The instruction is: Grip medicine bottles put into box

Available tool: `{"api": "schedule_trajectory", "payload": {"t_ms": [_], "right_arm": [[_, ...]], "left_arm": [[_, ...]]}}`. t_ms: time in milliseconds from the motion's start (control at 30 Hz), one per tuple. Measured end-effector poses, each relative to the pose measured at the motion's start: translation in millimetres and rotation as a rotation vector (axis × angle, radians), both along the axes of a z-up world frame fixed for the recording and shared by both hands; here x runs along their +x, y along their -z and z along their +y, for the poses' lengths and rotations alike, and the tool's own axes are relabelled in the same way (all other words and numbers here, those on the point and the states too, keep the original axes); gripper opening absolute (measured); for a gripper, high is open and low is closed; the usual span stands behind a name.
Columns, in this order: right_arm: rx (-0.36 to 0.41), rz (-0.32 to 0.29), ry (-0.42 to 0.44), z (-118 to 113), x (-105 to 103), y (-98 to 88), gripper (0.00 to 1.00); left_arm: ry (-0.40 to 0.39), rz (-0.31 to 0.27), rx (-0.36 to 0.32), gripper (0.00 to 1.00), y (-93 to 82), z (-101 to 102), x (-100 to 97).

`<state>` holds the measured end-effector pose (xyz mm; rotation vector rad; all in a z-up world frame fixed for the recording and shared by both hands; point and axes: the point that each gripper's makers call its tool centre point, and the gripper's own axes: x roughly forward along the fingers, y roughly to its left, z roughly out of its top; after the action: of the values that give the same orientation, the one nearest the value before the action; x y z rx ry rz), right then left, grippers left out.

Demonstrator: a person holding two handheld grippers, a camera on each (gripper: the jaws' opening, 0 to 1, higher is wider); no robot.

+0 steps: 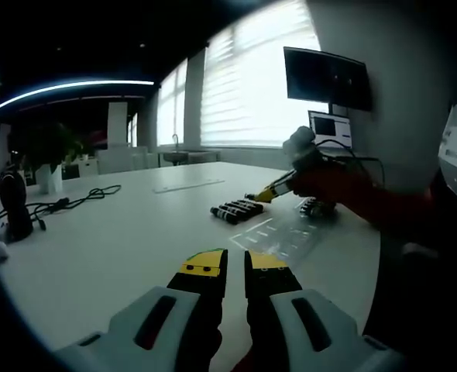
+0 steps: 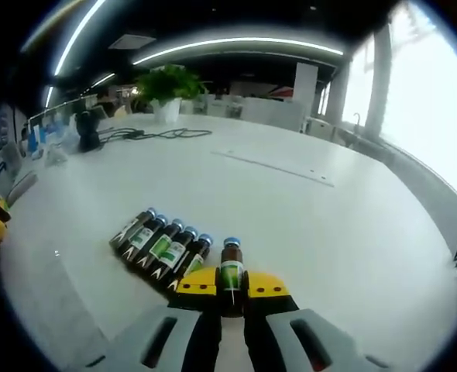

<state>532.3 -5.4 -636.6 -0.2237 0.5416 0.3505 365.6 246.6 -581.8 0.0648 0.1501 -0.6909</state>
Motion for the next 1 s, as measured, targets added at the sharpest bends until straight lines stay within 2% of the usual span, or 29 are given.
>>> {"api": "schedule_trajectory", "payload": {"t_ms": [667,1000], "right_arm": [[0.025,-0.053,0.005,-2.1,-16.9,-22.0,0.06],[0.044,-0.098,-0.001,-1.3,-38.2,-43.6,0.06]], "left_arm": [[0.009,-0.014,0.004,0.03,-5.4,-4.5,-4.0],[0.017,-0.009,0.005,0.03,-3.7,-7.7,-3.7]]}}
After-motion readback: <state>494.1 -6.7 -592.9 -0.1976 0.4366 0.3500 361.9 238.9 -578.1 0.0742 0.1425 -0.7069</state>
